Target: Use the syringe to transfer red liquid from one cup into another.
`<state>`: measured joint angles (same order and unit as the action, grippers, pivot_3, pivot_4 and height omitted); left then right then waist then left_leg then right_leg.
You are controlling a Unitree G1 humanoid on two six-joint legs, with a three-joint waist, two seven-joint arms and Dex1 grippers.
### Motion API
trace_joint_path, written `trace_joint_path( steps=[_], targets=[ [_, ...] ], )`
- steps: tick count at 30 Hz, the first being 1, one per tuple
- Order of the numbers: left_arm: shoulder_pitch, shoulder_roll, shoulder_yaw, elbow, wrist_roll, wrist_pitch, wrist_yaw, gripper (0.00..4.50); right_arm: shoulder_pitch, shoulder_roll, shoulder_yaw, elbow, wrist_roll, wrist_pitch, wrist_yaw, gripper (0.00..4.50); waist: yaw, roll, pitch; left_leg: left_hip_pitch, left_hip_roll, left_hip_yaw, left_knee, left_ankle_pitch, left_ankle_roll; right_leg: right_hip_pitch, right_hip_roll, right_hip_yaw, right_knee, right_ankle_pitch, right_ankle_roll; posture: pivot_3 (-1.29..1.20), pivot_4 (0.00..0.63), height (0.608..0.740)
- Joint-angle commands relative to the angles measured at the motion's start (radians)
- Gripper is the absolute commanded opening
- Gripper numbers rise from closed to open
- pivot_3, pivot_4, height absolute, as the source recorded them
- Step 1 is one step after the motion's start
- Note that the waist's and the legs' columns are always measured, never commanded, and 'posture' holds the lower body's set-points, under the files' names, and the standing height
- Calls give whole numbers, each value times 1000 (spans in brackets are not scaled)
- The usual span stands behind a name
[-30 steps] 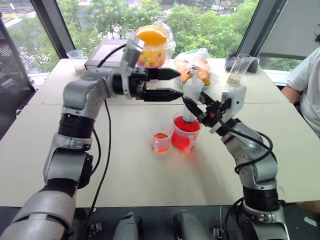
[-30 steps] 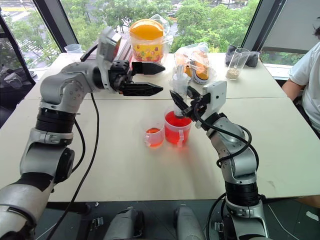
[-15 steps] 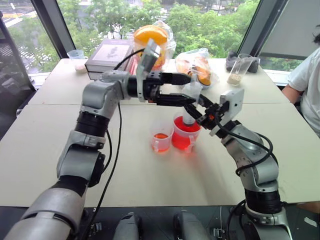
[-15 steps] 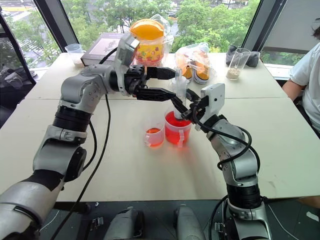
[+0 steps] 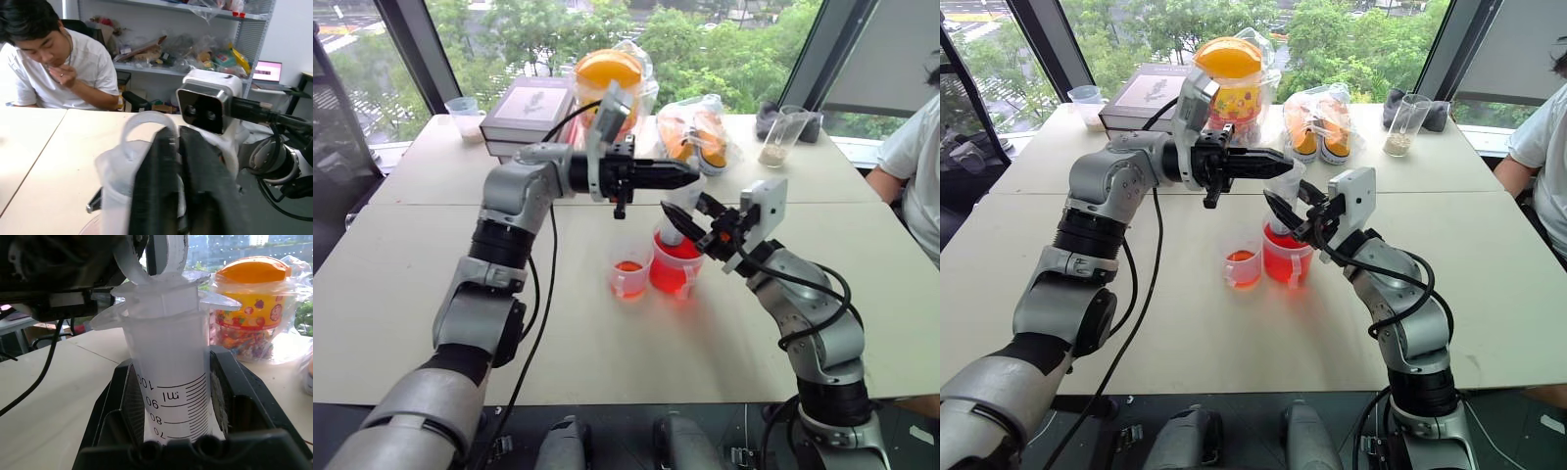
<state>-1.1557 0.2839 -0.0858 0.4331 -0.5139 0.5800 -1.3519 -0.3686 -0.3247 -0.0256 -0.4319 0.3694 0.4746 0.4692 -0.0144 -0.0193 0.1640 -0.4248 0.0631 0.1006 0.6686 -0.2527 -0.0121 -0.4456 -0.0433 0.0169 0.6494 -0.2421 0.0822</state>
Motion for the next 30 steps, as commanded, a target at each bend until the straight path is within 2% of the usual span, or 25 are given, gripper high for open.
trace_joint_path(
  steps=[1, 19, 30],
  targets=[
    [-41, -10, 0, -37, -16, -9, -31, 16, 7, 1, -2, -10, 17, 2, -2, 1463, 0, 0, 0, 0, 0, 0, 0, 0, 0, 0, 0, 0, 0, 0, 0, 0, 150, 740],
    [-166, 8, 86, 88, -24, -63, -10, 16, 50, -49, 25, 50, 3, 28, 26, 1463, -2, 0, 0, 0, 0, 0, 0, 0, 0, 0, 0, 0, 0, 0, 0, 0, 150, 740],
    [-165, 11, 85, 93, -23, -74, -8, 16, 20, -47, 14, 36, 29, 54, 19, 1463, -1, 0, 0, 0, 0, 0, 0, 0, 0, 0, 0, 0, 0, 0, 0, 0, 150, 740]
  ],
)
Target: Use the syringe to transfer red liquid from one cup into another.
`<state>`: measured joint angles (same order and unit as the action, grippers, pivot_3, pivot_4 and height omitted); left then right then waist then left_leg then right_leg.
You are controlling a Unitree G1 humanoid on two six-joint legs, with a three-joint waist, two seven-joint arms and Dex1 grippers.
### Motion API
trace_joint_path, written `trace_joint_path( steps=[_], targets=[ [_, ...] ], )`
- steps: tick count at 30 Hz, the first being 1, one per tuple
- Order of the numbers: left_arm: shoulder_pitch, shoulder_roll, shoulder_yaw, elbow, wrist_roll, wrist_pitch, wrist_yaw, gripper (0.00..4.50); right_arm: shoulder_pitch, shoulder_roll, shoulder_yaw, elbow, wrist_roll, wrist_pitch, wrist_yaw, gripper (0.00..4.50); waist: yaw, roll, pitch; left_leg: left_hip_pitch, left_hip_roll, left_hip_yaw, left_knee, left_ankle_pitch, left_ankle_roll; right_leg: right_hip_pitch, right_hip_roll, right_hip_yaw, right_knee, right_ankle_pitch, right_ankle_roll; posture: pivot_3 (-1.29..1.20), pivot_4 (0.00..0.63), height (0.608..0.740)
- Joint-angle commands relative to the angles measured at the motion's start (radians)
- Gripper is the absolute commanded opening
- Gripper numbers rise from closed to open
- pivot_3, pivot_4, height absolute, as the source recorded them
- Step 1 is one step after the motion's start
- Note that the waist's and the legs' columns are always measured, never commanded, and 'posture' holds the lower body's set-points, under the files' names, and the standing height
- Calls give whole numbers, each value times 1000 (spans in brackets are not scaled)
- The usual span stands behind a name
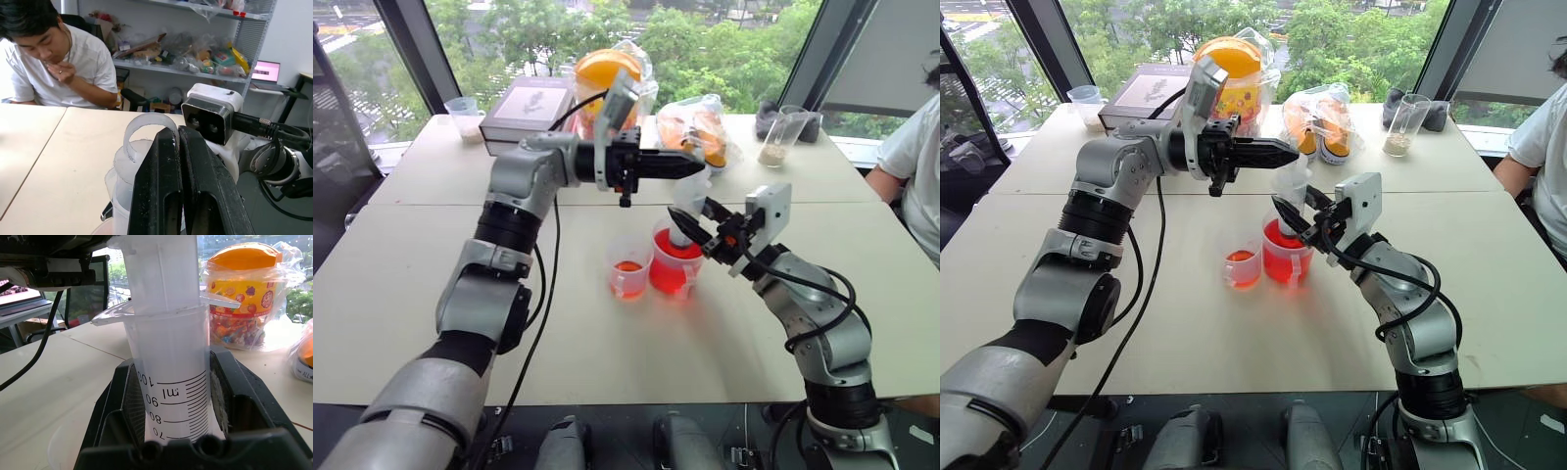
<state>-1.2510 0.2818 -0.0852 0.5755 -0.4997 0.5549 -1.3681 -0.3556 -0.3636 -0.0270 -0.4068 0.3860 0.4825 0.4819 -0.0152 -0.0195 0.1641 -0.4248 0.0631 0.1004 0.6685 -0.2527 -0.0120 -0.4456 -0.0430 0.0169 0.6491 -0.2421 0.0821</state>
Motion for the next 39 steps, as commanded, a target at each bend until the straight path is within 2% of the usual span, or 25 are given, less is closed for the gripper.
trace_joint_path(
  steps=[1, 7, 10, 15, 16, 24, 32, 36, 39],
  targets=[
    [-63, 15, 82, -56, -37, -45, 7, 16, -1, -10, 13, 4, 14, 51, 4, 1463, 0, 0, 0, 0, 0, 0, 0, 0, 0, 0, 0, 0, 0, 0, 0, 0, 150, 740],
    [-19, 38, 66, -85, -27, -24, -4, 16, -58, -30, -16, -43, 41, 97, -8, 1463, 0, 0, 0, 0, 0, 0, 0, 0, 0, 0, 0, 0, 0, 0, 0, 0, 150, 740],
    [6, 53, 65, -113, -33, 7, -8, 905, -93, -48, -43, -65, 62, 128, -13, 1463, 0, 0, 0, 0, 0, 0, 0, 0, 0, 0, 0, 0, 0, 0, 0, 0, 150, 740],
    [59, 108, 40, -176, -22, 33, -38, 3469, -126, -73, -73, -85, 94, 158, -11, 1463, -1, 0, 0, 0, 0, 0, 0, 0, 0, 0, 0, 0, 0, 0, 0, 0, 150, 740],
    [67, 118, 39, -188, -23, 38, -41, 3843, -129, -78, -76, -84, 97, 160, -9, 1463, -1, 0, 0, 0, 0, 0, 0, 0, 0, 0, 0, 0, 0, 0, 0, 0, 150, 740],
    [132, 262, 85, -239, -29, 83, -40, 3843, -184, -94, -102, -72, 149, 184, -9, 1463, -3, 0, 0, 0, 0, 0, 0, 0, 0, 0, 0, 0, 0, 0, 0, 0, 150, 740],
    [151, 377, 138, -226, -24, 89, -17, 3843, -378, -49, -151, -65, 397, 328, -29, 1463, 0, 0, 0, 0, 1, 0, 0, 0, 0, 0, 0, -1, 0, 0, 0, 0, 150, 740],
    [160, 410, 155, -231, -31, 101, -3, 3843, -414, -13, -123, -31, 453, 350, -21, 1463, 1, 0, 0, 0, 1, 0, 0, 0, 0, 0, -1, -1, 0, 0, 0, 0, 150, 740],
    [172, 427, 174, -263, -50, 125, 12, 3843, -366, -3, -45, -11, 395, 306, 26, 1463, 0, 0, 0, 0, 1, 1, 0, 0, 0, 0, -1, -1, 0, 0, 0, 0, 150, 740]
  ],
)
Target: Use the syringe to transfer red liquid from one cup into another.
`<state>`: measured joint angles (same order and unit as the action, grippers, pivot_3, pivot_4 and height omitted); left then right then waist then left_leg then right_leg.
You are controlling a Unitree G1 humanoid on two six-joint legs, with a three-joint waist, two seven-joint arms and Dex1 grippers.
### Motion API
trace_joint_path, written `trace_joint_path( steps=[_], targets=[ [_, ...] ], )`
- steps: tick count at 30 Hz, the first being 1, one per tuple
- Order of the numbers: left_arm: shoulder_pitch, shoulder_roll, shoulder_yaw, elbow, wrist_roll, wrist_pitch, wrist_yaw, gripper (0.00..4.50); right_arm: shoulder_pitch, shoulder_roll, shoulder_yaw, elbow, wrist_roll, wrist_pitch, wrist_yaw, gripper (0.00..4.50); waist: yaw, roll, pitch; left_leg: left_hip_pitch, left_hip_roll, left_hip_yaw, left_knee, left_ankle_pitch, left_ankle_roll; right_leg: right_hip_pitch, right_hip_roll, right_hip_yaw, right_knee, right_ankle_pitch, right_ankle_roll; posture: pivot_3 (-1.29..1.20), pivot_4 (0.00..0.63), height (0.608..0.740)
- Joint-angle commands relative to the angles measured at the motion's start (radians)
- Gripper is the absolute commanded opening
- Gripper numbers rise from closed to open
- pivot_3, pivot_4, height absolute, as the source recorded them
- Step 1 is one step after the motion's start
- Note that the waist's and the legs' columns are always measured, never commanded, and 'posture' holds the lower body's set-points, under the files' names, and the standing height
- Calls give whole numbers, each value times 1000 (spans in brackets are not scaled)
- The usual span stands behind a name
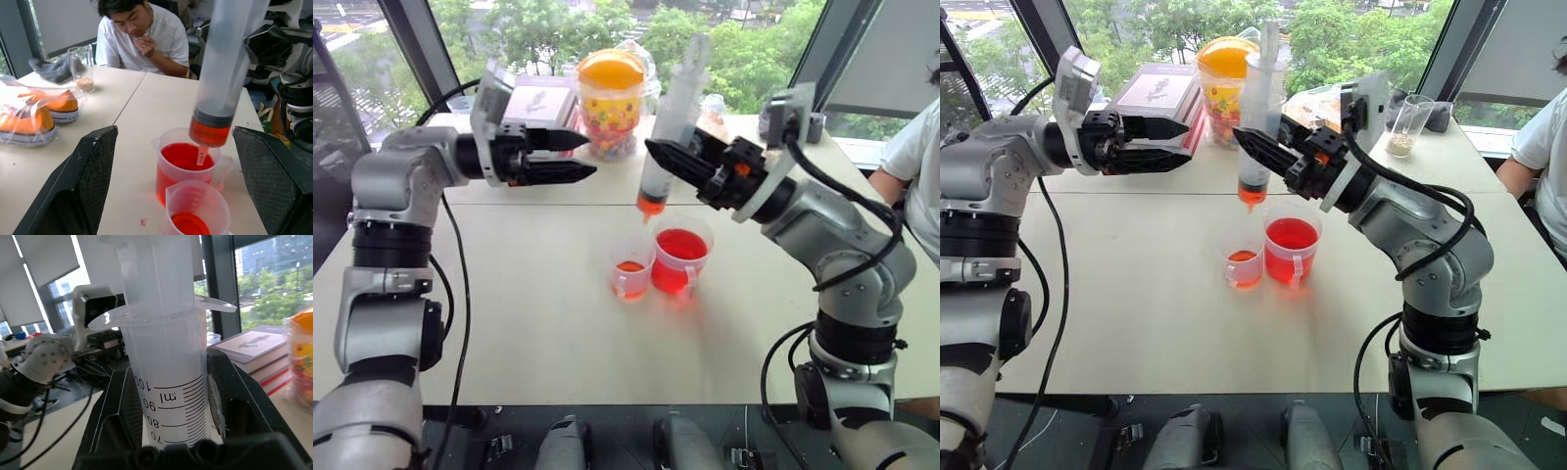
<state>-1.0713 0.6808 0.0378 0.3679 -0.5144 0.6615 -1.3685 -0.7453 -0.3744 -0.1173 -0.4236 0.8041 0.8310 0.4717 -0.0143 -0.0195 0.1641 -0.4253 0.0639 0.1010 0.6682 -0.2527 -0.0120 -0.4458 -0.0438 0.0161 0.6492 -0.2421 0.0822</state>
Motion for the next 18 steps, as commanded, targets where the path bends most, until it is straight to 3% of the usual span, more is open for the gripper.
trace_joint_path(
  steps=[1, 9, 18],
  targets=[
    [-3, 31, 56, -70, -43, 30, 16, 3843, 43, 11, 65, 11, -39, -60, 48, 1463, -1, 0, 0, 0, 0, 0, 0, 0, 0, 0, 0, 0, 0, 0, 0, 0, 150, 740],
    [12, 18, 80, -186, -125, 123, 76, 3843, 161, 13, 165, 43, -178, -191, 89, 1463, -1, 0, 0, 0, 0, 0, 0, 0, 0, 0, 0, 0, 0, 0, 0, 0, 150, 740],
    [-63, -53, 38, -103, -97, 61, 77, 3843, 184, 20, 174, 43, -215, -210, 87, 1463, -1, 0, 0, 0, 0, 0, 0, 0, 0, 0, 0, 0, 0, 0, 0, 0, 150, 740]
  ],
)
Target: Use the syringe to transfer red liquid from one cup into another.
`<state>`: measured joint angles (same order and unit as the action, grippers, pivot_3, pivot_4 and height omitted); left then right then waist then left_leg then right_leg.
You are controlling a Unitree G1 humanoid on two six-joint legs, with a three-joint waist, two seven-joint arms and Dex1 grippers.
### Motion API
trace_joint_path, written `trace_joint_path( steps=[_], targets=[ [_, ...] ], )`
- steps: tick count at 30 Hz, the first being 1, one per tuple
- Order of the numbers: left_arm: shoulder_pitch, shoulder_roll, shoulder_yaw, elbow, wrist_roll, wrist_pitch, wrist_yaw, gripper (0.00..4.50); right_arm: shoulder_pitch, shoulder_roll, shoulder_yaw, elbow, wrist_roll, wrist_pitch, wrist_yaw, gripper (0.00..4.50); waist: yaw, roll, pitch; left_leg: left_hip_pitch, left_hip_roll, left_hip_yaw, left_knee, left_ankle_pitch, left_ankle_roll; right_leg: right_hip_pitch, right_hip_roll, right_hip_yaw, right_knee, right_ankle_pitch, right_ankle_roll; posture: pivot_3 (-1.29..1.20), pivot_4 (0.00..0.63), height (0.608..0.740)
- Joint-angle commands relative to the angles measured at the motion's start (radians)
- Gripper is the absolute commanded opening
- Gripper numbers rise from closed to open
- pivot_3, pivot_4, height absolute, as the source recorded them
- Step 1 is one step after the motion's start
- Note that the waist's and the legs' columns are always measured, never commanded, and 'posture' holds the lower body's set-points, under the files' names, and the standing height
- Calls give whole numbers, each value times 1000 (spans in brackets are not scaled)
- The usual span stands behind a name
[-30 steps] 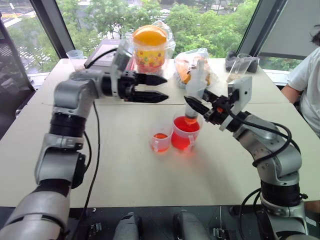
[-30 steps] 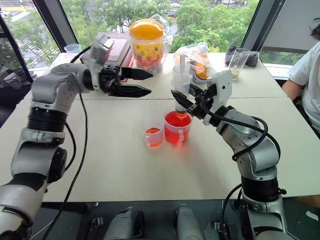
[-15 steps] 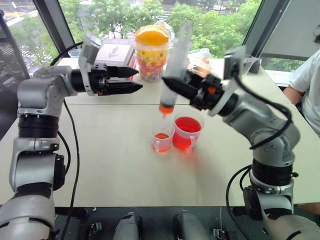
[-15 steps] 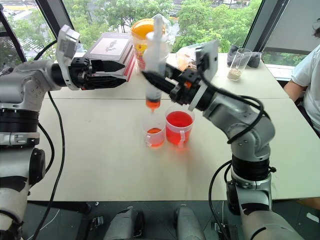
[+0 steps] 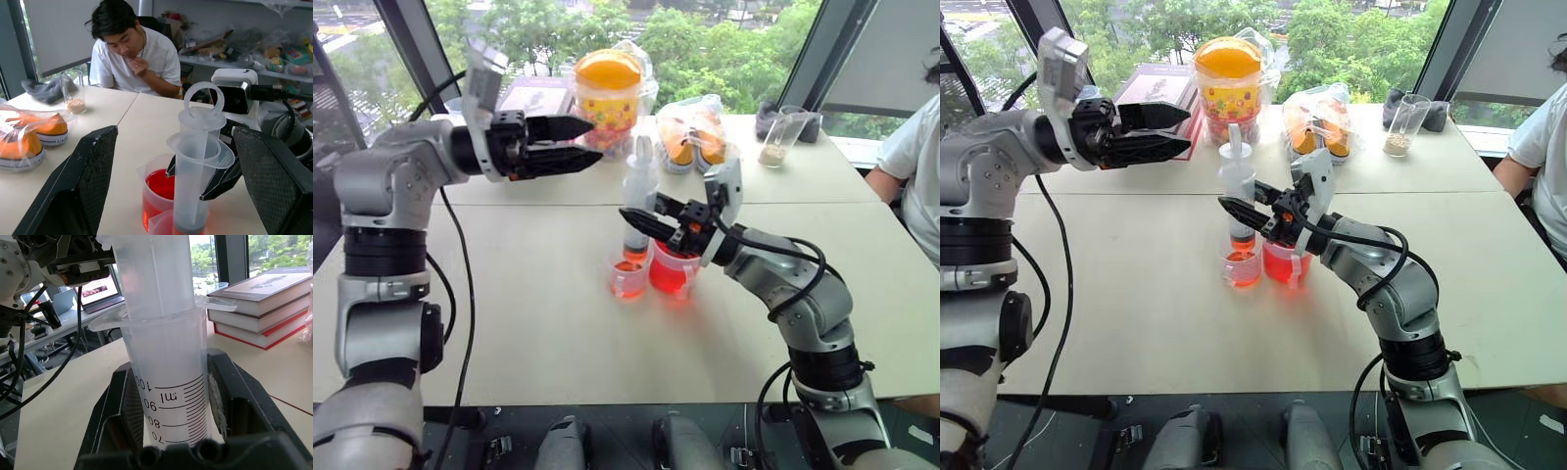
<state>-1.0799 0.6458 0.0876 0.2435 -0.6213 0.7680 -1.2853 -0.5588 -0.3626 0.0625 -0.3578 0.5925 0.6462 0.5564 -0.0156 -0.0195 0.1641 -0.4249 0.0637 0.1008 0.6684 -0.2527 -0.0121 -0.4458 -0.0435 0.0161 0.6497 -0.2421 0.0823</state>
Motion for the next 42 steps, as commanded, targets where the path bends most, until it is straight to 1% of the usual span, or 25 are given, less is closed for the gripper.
trace_joint_path(
  steps=[1, 13, 16, 22, 23, 25, 34, 42],
  targets=[
    [-65, -30, -20, 39, 20, -62, -10, 3843, -2, 9, -5, -24, -7, -25, 2, 1463, 2, 0, 0, 0, 0, 0, 0, 0, 0, 0, 0, 0, 0, 0, 0, 0, 150, 740],
    [-137, -154, -124, 199, 140, -243, -47, 3843, -10, 17, -4, -31, -15, -20, 8, 1463, 1, 0, 0, 0, 0, 0, 0, 0, 0, 0, 0, 0, 0, 0, 0, 0, 150, 740],
    [-159, -199, -128, 233, 150, -259, -51, 3097, -10, 22, 2, -36, -17, -18, 6, 1463, 2, 0, 0, 0, 0, 0, 0, 0, 0, 0, 0, 0, 0, 0, 0, 0, 150, 740],
    [-154, -221, -135, 210, 150, -243, -108, 188, -12, 23, 0, -42, -20, -12, 5, 1463, -2, 0, 0, 0, 0, 0, 0, 0, 0, 0, 0, 0, 0, 0, 0, 0, 150, 740],
    [-149, -217, -139, 200, 150, -237, -120, 83, -14, 23, -1, -43, -21, -11, 5, 1463, -3, 0, 0, 0, 0, 0, 0, 0, 0, 0, 1, 0, 0, 0, 0, 0, 150, 740],
    [-133, -207, -150, 175, 150, -232, -145, 83, -23, 24, -3, -44, -20, -9, 3, 1463, -3, 0, 0, 0, 0, 0, 0, 0, 0, 0, 1, 0, 0, 0, 0, 0, 150, 740],
    [-53, -159, -183, 104, 173, -231, -169, 83, -113, 40, -51, -45, 11, 21, -15, 1463, -1, 0, 0, 0, 0, 0, 0, 0, 0, 0, 1, 0, 0, 0, 0, 0, 150, 740],
    [1, -158, -193, 100, 182, -233, -149, 83, -175, 23, -88, -40, 27, 46, -15, 1463, 0, 0, 0, 0, 0, 0, 0, 0, 0, 0, 0, 0, 0, 0, 0, 0, 150, 740]
  ],
)
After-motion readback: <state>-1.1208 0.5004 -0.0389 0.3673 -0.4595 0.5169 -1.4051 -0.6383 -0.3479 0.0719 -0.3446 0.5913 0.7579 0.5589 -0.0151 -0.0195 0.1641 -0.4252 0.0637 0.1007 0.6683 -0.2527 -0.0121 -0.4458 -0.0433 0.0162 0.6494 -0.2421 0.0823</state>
